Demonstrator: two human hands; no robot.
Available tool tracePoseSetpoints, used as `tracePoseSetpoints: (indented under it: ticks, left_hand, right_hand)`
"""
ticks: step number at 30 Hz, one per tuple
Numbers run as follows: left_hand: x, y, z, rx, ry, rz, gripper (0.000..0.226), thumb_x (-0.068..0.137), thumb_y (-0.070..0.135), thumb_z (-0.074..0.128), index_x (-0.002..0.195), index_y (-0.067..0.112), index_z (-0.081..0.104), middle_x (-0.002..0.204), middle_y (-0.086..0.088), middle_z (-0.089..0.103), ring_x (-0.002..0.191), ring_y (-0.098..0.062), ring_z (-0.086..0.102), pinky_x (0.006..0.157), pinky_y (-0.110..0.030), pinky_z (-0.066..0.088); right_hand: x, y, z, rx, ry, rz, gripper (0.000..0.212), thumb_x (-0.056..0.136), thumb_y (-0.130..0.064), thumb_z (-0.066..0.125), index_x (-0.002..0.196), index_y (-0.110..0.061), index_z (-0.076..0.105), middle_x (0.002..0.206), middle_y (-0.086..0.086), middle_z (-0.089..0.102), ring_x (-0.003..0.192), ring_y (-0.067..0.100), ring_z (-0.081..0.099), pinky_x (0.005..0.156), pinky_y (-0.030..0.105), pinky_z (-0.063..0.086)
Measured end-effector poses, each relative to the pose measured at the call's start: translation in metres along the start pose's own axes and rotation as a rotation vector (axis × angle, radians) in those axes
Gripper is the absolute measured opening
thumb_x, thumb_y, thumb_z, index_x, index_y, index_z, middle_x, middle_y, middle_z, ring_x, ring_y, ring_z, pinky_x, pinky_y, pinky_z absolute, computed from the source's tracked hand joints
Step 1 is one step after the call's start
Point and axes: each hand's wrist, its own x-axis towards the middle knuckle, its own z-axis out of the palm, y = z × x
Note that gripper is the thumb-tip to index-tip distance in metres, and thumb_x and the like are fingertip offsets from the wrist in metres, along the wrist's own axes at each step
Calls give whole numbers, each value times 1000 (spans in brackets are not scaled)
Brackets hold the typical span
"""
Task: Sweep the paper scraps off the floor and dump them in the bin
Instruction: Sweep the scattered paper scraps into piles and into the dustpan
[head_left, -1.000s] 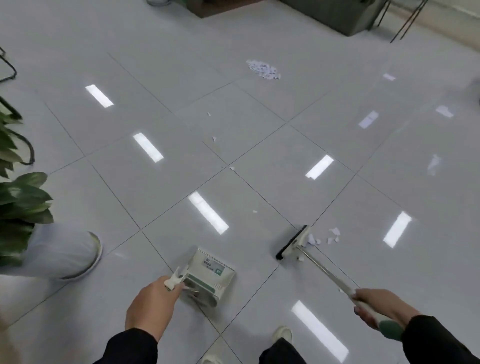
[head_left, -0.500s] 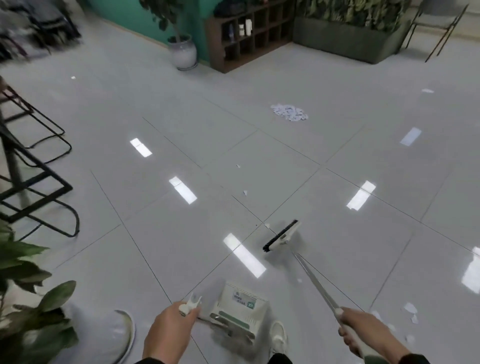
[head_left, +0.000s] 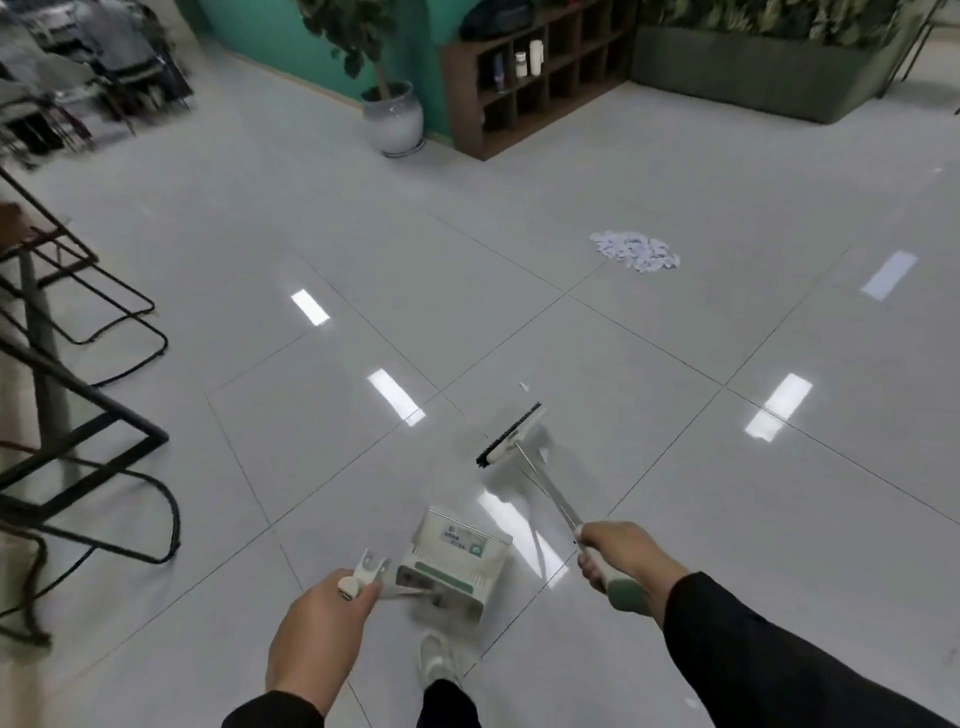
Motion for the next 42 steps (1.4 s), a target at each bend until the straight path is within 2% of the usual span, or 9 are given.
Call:
tracePoseSetpoints:
  ticks: [7, 11, 14, 16, 20, 23, 29, 35, 42]
  left_hand:
    - [215, 39, -21, 73, -53, 130, 50, 89, 78, 49, 81, 31, 65, 67, -1, 65, 68, -14, 63, 59, -29, 48]
    - [281, 60, -40, 110, -78, 188, 37, 85, 77, 56, 81, 41, 65, 67, 5, 66, 69, -9, 64, 65, -28, 52]
    - [331, 71, -52, 206, -90, 236, 45, 84, 82, 49, 79, 40, 65, 63, 4, 65, 65, -11, 62, 61, -30, 51]
    - [356, 79, -45, 293, -142, 288, 50, 87, 80, 47, 77, 34, 64, 62, 1, 62, 62, -13, 60, 59, -32, 51]
    - [368, 105, -43, 313, -196, 359, 32, 94, 66, 53, 80, 39, 63, 65, 4, 65, 64, -11, 60, 59, -30, 48]
    - [360, 131, -31, 356, -271, 419, 29, 98, 55, 54, 81, 33, 63, 69, 4, 65, 67, -13, 60, 59, -30, 46]
    - [300, 162, 6, 440, -352, 570, 30, 100, 52, 54, 81, 30, 62, 72, 7, 65, 68, -11, 60, 58, -27, 44]
    - [181, 177, 57, 464, -403, 680, 31, 100, 51, 56, 79, 29, 60, 70, 8, 64, 66, -10, 60, 56, -28, 44]
    - [9, 192, 137, 434, -408, 779, 32, 100, 50, 56, 81, 24, 61, 73, 7, 63, 67, -11, 58, 55, -27, 39]
  right_hand:
    - [146, -124, 136, 113, -24, 14, 5, 94, -2, 52, 91, 1, 55, 59, 13, 52, 47, 23, 44, 44, 25, 38]
    - [205, -171, 173, 222, 9, 42, 3, 98, -1, 51, 98, 0, 54, 89, 18, 53, 52, 22, 49, 44, 22, 43]
    - [239, -180, 182, 278, 24, 87, 5, 98, -1, 51, 97, -1, 55, 107, 17, 49, 54, 23, 50, 46, 22, 46]
    - [241, -157, 166, 280, 70, 157, 5, 98, -3, 51, 101, -1, 55, 99, 18, 51, 51, 22, 50, 43, 21, 45]
    - [195, -113, 136, 251, 66, 210, 16, 98, -8, 53, 111, -3, 59, 73, 14, 53, 43, 18, 47, 42, 22, 42]
    - [149, -71, 98, 263, 86, 270, 18, 97, -13, 54, 112, -5, 62, 67, 13, 55, 44, 18, 45, 43, 22, 41]
    - [50, 25, 11, 273, 160, 366, 21, 96, -15, 58, 115, -11, 67, 70, 14, 56, 46, 19, 44, 47, 22, 41]
    - [-42, 132, -88, 197, 216, 363, 20, 97, -6, 52, 111, 5, 62, 67, 17, 54, 46, 20, 44, 47, 24, 39]
    - [-166, 268, -230, 123, 305, 460, 21, 93, -7, 50, 107, 1, 64, 63, 12, 51, 42, 18, 40, 47, 22, 37]
